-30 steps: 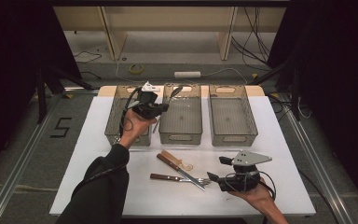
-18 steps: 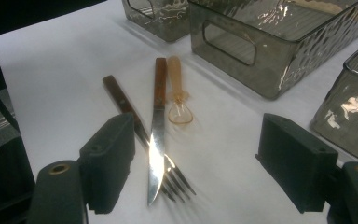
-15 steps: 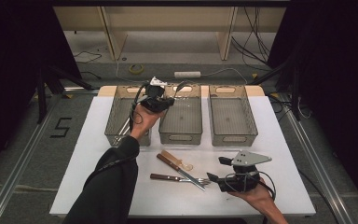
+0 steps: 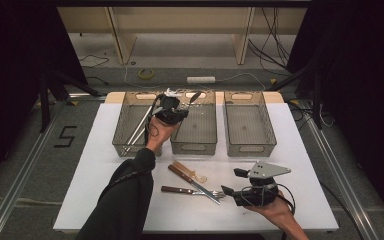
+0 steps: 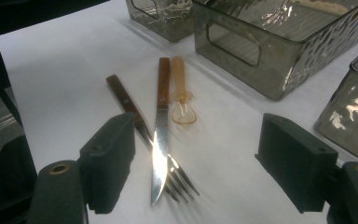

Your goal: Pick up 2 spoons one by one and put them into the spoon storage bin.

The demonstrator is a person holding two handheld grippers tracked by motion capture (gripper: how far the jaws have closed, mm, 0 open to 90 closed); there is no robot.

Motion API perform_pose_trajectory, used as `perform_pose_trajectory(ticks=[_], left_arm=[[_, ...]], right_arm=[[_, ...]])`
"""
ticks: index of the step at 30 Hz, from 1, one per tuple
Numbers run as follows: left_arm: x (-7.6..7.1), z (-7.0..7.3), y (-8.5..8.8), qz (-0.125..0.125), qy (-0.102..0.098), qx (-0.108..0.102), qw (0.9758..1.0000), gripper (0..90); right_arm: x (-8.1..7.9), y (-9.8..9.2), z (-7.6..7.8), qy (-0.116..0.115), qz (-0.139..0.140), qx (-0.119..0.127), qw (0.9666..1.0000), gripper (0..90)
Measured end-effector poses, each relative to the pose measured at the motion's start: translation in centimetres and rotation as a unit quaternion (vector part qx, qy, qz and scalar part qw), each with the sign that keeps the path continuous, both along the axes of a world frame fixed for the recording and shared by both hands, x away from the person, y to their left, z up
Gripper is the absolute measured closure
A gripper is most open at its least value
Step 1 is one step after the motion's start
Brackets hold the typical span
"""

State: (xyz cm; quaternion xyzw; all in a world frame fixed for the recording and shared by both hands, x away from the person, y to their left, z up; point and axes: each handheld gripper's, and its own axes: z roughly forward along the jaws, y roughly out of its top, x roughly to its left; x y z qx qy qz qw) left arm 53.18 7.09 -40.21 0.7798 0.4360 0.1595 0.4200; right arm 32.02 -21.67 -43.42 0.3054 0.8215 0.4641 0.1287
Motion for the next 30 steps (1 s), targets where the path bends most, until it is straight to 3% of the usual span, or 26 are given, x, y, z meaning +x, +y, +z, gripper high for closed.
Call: perform_pose_trajectory(ticks=[7,9,16,24,30], left_arm=[[0.2,-1.0,0.4,0.010,0.007,-0.006,0.9999,87.4],[0.2,-1.0,0.5,0.011,0.014,-0.014,0.9998,80.5],[-0.7,-0.1,0.9,-0.001,0.018,-0.012,0.9998,57.3],[-3.9,1.0,2.2,-0.028,0.018,-0.003,0.9994,37.0],[-7.3,1.6,4.0,-0.043,0.005,-0.017,0.9989,28.4]], right_arm=[[0.0,0.0,0.0,0.002,0.000,0.001,1.0000,28.2],[0.0,0.1,0.0,0.002,0.000,0.000,1.0000,28.2],[0.1,0.1,0.0,0.003,0.000,0.000,1.0000,28.2],[0.3,0.3,0.0,0.007,-0.003,-0.004,1.0000,28.2],[1.3,1.0,0.6,0.017,-0.007,-0.011,0.9998,28.7]])
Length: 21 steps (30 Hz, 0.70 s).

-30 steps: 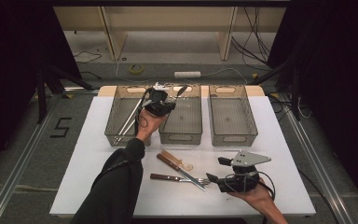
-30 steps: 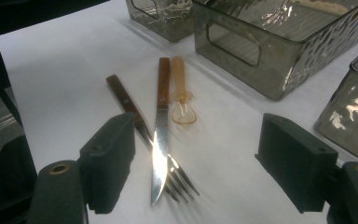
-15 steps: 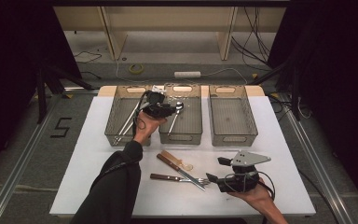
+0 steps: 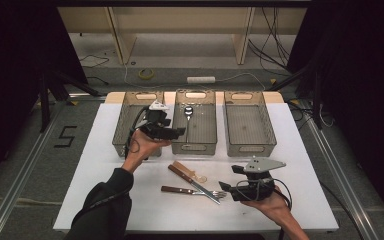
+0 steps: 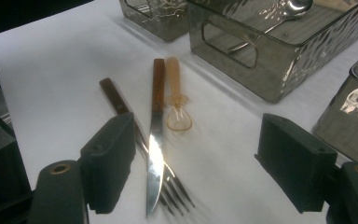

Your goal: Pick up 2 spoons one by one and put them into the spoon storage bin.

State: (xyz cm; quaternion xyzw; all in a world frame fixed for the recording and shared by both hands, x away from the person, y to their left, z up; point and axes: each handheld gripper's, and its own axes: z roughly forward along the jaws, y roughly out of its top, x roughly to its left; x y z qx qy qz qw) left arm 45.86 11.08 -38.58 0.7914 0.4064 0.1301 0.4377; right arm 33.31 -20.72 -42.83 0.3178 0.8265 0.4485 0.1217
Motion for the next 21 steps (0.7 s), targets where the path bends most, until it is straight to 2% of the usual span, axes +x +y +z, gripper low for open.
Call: perform_pose_trajectory(ticks=[10,14,21], left_arm=[[-4.8,-0.8,2.4,-0.023,-0.013,-0.001,0.9996,21.1],[-6.4,-1.6,3.6,-0.023,-0.018,0.003,0.9996,19.1],[-9.2,-3.0,5.5,-0.020,-0.020,-0.012,0.9995,17.7]], right_arm=[[2.6,2.2,0.8,0.012,0.006,-0.026,0.9996,30.2],[3.7,3.5,1.1,0.017,0.014,-0.038,0.9990,31.4],[5.6,5.7,0.6,0.034,0.026,-0.060,0.9973,33.8]])
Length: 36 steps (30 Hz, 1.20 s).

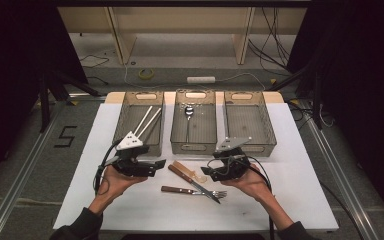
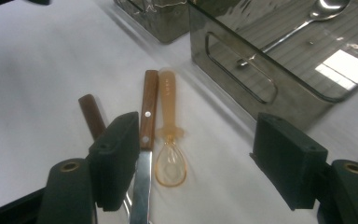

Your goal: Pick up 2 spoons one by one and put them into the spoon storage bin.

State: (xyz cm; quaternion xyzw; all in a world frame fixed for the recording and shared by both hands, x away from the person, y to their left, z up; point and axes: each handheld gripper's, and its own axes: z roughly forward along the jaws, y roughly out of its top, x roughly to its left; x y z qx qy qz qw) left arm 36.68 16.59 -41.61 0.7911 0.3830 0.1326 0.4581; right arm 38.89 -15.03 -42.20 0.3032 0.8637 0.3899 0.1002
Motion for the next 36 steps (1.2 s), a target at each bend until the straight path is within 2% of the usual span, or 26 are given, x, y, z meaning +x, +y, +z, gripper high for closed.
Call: perform_pose_trajectory(ticks=[5,6,10,13,16,20,28,36], left_arm=[[-1.6,-0.6,-0.1,-0.020,-0.002,0.002,0.9998,16.4],[-1.9,-0.6,-0.3,-0.022,-0.008,0.007,0.9997,16.1],[-2.8,-0.8,-0.6,-0.032,-0.016,0.006,0.9994,15.9],[-3.3,-1.0,-0.8,-0.040,-0.016,0.015,0.9990,15.9],[-3.6,-1.2,-0.8,-0.040,-0.015,0.023,0.9988,15.8],[-3.9,-1.3,-0.5,-0.039,-0.019,0.022,0.9988,15.8],[-4.4,-1.2,-0.3,-0.035,-0.026,0.012,0.9990,15.8],[-4.5,-1.2,-0.1,-0.033,-0.029,0.012,0.9990,15.8]], right_arm=[[0.8,1.8,-0.6,0.012,0.014,-0.024,0.9995,36.3],[1.0,2.1,-0.7,0.013,0.016,-0.029,0.9994,36.6],[1.6,3.5,-1.4,0.017,0.025,-0.044,0.9985,38.7],[2.1,4.5,-2.0,0.027,0.028,-0.056,0.9977,41.1],[2.6,5.4,-2.7,0.031,0.032,-0.069,0.9966,44.5],[3.2,6.2,-3.3,0.043,0.039,-0.087,0.9945,48.3],[3.8,6.6,-4.1,0.055,0.042,-0.095,0.9930,53.6],[3.8,7.1,-4.3,0.064,0.049,-0.103,0.9913,59.6]])
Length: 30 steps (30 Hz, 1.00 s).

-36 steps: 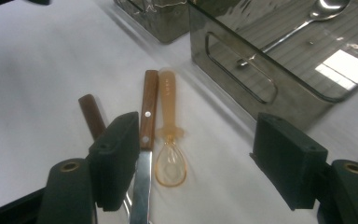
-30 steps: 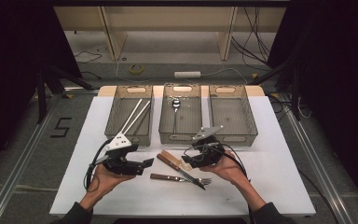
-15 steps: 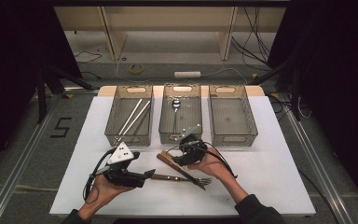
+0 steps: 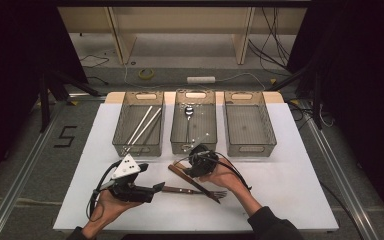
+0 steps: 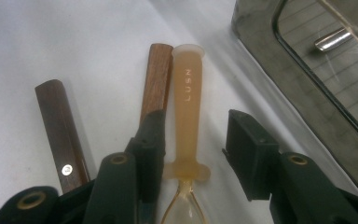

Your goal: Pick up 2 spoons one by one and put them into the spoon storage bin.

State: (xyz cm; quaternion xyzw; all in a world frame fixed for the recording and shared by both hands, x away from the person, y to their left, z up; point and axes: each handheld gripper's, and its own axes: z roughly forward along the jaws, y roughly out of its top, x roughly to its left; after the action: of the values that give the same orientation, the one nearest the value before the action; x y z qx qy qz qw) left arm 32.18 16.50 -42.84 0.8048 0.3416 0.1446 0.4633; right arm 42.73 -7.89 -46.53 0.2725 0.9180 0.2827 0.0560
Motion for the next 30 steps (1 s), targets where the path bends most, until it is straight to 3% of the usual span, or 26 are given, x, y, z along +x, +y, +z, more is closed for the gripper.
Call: perform_pose_trajectory(ticks=[10,15,22,30], left_arm=[[-0.06,-0.07,-0.02,0.001,0.000,0.001,1.0000,15.8],[-0.07,-0.06,-0.02,0.001,-0.001,0.001,1.0000,15.7],[-0.10,-0.10,-0.11,-0.001,-0.002,0.004,1.0000,15.8],[-0.12,-0.16,-0.26,0.000,-0.001,0.005,1.0000,15.8]], right_arm=[[0.05,0.29,-0.45,0.011,0.004,-0.003,0.9999,65.8],[0.06,0.43,-0.90,0.001,0.009,-0.020,0.9998,68.6],[-0.11,0.61,-0.97,-0.006,0.011,-0.022,0.9997,74.9],[0.15,0.59,-0.88,0.009,0.011,-0.020,0.9997,78.4]])
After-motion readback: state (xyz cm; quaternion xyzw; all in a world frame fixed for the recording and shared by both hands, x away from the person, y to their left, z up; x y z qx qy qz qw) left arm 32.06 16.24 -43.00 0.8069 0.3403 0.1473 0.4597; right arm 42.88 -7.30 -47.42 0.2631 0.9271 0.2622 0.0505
